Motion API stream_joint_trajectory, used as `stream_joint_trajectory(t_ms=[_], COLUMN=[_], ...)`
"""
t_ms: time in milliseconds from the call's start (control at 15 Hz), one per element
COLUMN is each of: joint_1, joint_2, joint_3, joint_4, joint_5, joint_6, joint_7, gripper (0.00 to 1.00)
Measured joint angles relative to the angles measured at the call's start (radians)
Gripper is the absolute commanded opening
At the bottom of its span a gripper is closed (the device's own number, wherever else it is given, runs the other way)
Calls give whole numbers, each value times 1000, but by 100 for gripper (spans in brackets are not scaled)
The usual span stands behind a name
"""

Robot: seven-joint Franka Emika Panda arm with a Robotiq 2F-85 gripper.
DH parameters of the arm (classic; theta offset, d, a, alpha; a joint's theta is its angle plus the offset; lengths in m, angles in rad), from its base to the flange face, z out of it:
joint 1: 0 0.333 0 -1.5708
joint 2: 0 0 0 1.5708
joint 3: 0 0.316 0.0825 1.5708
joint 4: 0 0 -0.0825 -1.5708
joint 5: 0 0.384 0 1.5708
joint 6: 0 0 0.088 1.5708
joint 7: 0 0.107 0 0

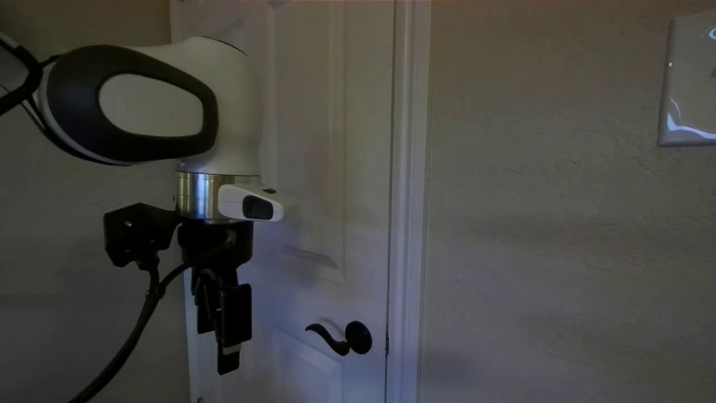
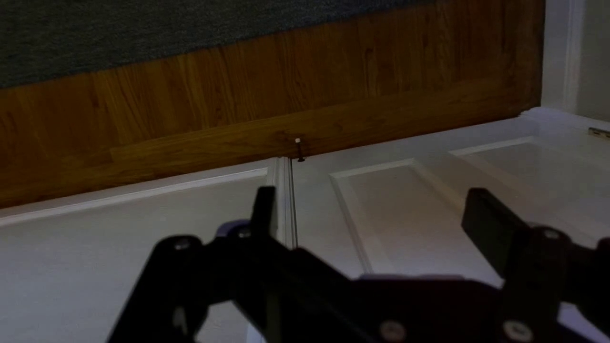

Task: Open the door

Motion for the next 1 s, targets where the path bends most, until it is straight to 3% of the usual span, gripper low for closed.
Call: stream_joint_trajectory(t_ms=[400,1000], joint_1=[8,67], joint_2=[64,310], joint_3=[12,12], joint_4=[35,253], joint_5=[33,160], joint_6=[27,126], joint_7=[27,409], gripper=[100,100])
